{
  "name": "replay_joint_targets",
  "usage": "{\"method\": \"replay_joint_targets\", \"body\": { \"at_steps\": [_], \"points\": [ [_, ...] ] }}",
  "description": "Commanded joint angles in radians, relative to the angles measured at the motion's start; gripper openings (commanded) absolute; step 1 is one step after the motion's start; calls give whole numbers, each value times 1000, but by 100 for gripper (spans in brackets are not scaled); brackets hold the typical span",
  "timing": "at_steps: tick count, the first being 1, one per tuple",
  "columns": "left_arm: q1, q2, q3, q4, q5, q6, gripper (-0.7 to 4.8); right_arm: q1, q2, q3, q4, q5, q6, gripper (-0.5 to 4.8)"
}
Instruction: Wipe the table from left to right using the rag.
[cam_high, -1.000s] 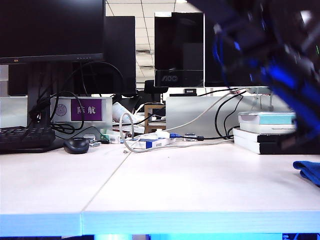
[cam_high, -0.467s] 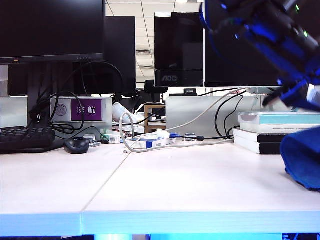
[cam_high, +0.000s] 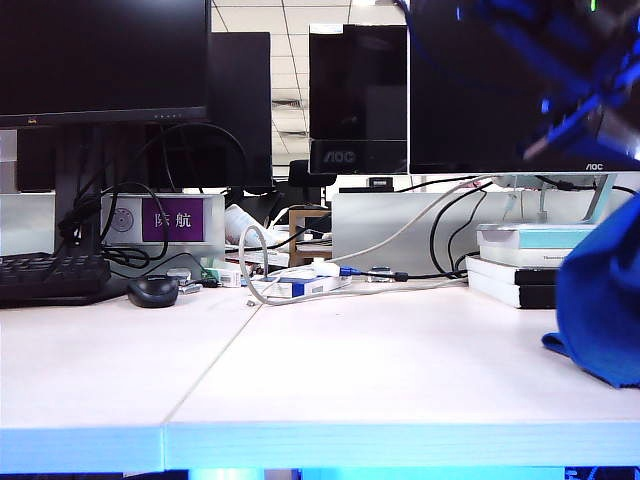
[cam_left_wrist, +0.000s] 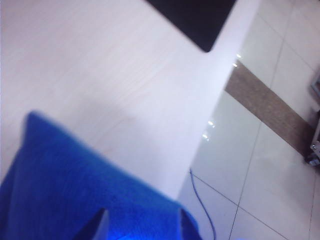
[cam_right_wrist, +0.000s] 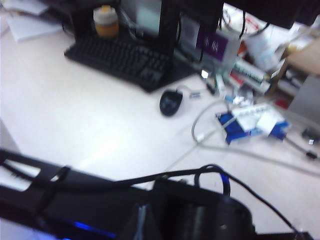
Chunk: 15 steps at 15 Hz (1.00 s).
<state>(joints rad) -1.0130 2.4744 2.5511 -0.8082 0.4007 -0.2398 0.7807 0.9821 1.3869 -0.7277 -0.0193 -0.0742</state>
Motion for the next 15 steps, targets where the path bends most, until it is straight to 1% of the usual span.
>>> {"method": "replay_joint_targets", "body": {
  "at_steps": [1, 4, 6, 7, 11, 13, 15],
  "points": [
    [-2, -9, 59, -32, 4, 23, 185, 0, -17, 5, 58, 2, 3, -4],
    [6, -13, 99, -52, 5, 23, 185, 0, -35, 5, 81, 3, 3, -4],
    [17, -18, 104, -51, 4, 23, 230, 0, -39, 5, 87, 3, 3, -4],
    [33, -28, 104, -57, 4, 23, 268, 0, -40, 5, 87, 3, 3, -4],
    [70, -68, 104, -73, 12, 20, 283, 0, -50, 5, 86, 3, 3, -4],
    [79, -93, 104, -86, 19, 20, 283, 0, -51, 5, 94, 26, 3, -4],
    [84, -117, 104, -96, 22, 24, 281, 0, -52, 5, 104, 25, 3, -4]
  ]
}}
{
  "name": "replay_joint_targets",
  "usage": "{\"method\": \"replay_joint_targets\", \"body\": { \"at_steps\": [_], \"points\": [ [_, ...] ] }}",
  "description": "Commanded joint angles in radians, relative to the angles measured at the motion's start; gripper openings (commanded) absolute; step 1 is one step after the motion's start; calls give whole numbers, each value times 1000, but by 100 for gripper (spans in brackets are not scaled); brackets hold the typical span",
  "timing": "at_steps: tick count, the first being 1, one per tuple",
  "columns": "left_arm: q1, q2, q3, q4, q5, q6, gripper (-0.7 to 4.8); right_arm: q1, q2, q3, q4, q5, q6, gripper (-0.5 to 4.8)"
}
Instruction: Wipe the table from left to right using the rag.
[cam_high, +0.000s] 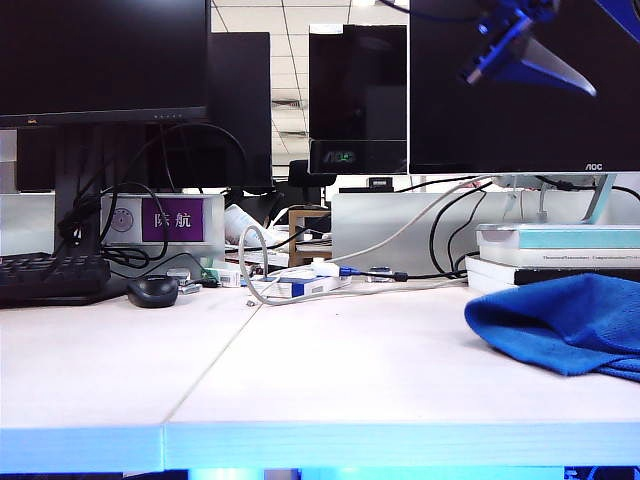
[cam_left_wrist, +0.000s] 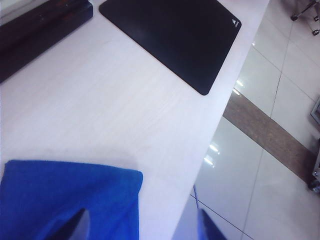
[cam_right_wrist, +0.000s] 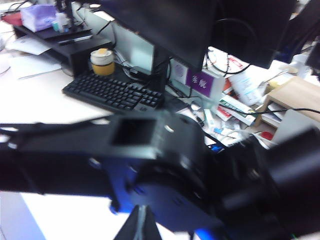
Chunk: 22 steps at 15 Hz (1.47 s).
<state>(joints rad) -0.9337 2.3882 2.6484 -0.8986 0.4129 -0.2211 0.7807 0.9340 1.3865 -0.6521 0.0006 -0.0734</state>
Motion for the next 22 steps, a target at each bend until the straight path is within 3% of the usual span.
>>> {"method": "replay_joint_targets", "body": {
  "at_steps": [1, 2, 3, 7, 10, 14, 17, 20, 22],
  "points": [
    [5, -37, 7, -1, 6, 19, 252, 0, -5, 5, 32, 5, 2, -4],
    [14, -48, 6, -3, -8, 76, 89, 0, -11, 5, 36, 6, 2, -4],
    [29, -60, 6, -6, -20, 91, -3, 0, -18, 5, 52, 13, 2, -4],
    [91, -111, 6, -92, -33, 124, -6, 0, -80, 5, 191, 119, 2, -4],
    [153, -208, 6, -180, -35, 166, -6, -1, -133, 1, 209, 189, -11, -4],
    [249, -452, 6, -351, -102, 316, -6, -1, -149, -48, 208, 244, -18, -4],
    [298, -639, 6, -469, -103, 349, -6, 0, -172, -246, 249, 242, -16, -4],
    [306, -826, 4, -537, -190, 357, -6, 6, -309, -595, 521, 227, 2, -4],
    [306, -953, 4, -537, -197, 339, -6, -1, -404, -790, 545, 270, 2, -4]
  ]
}}
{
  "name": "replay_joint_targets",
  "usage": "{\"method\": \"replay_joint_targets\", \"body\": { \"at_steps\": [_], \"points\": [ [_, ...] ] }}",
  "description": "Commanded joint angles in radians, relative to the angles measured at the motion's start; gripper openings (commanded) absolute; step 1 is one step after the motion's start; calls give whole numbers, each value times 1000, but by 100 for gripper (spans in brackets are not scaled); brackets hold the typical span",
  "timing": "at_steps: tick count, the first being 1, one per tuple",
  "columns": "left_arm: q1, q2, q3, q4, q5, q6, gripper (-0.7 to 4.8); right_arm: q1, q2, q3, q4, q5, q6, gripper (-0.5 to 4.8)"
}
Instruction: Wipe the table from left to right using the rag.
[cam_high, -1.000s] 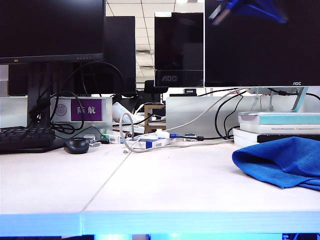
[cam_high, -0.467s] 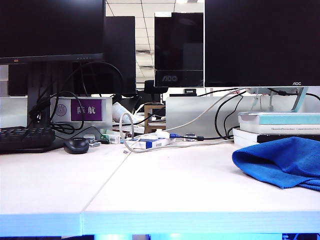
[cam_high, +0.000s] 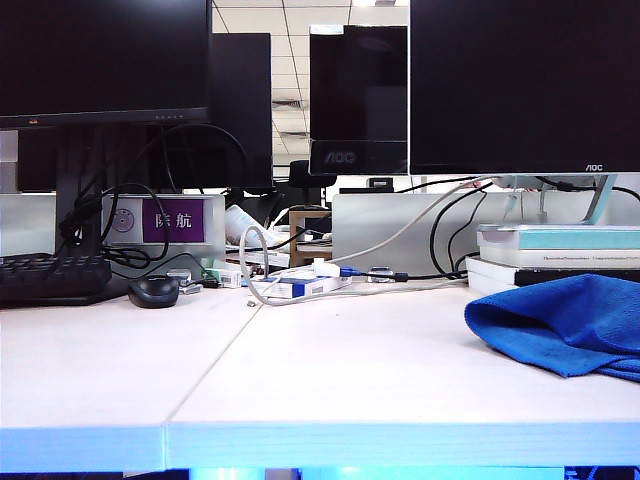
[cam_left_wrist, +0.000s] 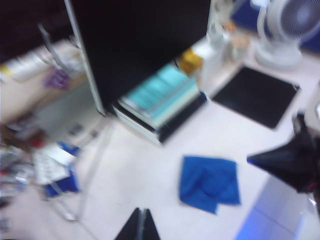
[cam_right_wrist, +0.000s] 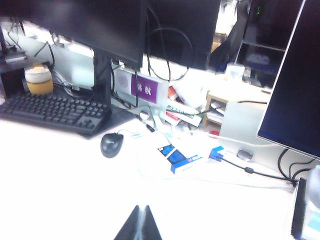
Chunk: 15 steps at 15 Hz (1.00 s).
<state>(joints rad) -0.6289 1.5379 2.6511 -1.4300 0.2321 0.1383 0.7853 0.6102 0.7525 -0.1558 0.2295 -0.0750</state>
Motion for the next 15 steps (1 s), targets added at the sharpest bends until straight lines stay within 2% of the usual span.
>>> {"method": "replay_joint_targets", "body": {
  "at_steps": [1, 6, 8, 11, 13, 15],
  "points": [
    [1, -141, 1, -6, -35, -28, -6, -4, -107, -209, 51, 41, 4, -4],
    [1, -312, -3, -6, -186, -90, -6, -5, -274, -469, 48, 110, 82, -4],
    [0, -341, -4, -6, -191, -124, -6, -5, -353, -570, 48, 135, 83, -4],
    [0, -285, -6, -5, -95, -146, -5, -4, -425, -617, 1, 132, 82, -2],
    [0, -233, -6, 33, -72, -146, -6, -4, -428, -617, -8, 132, 82, -1],
    [-1, -138, -6, 153, -14, -145, -6, -4, -428, -617, -8, 132, 82, -1]
  ]
}}
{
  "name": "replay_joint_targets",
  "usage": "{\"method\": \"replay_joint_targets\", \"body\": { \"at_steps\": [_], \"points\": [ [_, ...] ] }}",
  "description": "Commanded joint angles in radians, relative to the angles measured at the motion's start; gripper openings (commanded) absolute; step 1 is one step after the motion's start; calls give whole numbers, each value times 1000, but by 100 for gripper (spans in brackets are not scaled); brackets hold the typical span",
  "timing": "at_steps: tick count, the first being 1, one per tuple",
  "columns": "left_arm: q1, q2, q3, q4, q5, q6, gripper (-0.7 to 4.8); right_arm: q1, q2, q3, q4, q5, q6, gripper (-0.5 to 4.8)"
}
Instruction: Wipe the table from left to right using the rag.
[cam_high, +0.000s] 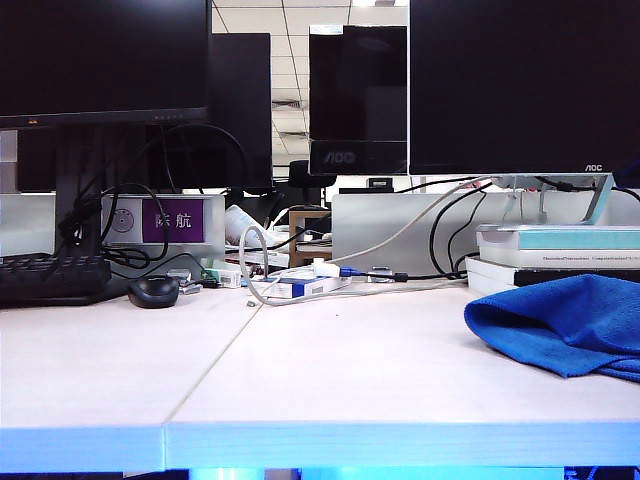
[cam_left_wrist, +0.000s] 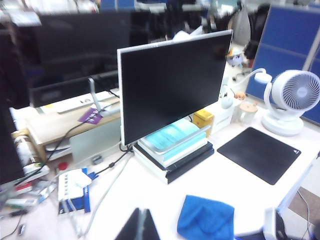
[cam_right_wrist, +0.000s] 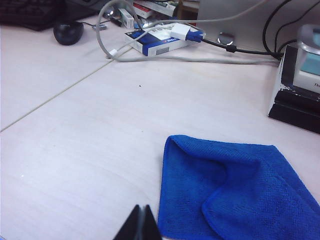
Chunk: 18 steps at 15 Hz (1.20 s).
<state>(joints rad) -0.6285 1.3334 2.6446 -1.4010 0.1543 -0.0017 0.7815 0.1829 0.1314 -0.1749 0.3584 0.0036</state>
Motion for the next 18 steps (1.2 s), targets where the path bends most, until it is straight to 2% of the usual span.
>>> {"method": "replay_joint_targets", "body": {
  "at_steps": [1, 4, 5, 6, 7, 11, 13, 16, 17, 18],
  "points": [
    [-2, 106, 1, 157, 89, 5, -6, 0, -1, 4, 11, 3, 4, -1],
    [-3, 239, 1, 184, 106, 42, -6, 0, -1, 4, 11, 3, 4, -1],
    [-3, 294, 1, 232, 149, 43, -6, 0, -1, 4, 11, 3, 4, -1],
    [-3, 314, 1, 258, 150, 43, -6, 0, -1, 4, 11, 3, 4, -1],
    [-3, 382, 1, 326, 206, 28, -6, 0, -1, 4, 11, 3, 4, -1],
    [-2, 399, -9, 362, 205, 26, -6, 0, -1, 4, 11, 3, 4, -1],
    [-2, 393, -100, 501, 214, 9, -6, 0, -1, 4, 11, 3, 4, -1],
    [-2, 266, -521, 763, 217, 7, -6, 0, -1, 4, 11, 3, 4, -1],
    [-2, 239, -587, 801, 217, 4, -6, 0, -1, 4, 11, 3, 4, -1],
    [-2, 136, -829, 933, 216, 3, -6, 0, -1, 4, 11, 3, 4, -1]
  ]
}}
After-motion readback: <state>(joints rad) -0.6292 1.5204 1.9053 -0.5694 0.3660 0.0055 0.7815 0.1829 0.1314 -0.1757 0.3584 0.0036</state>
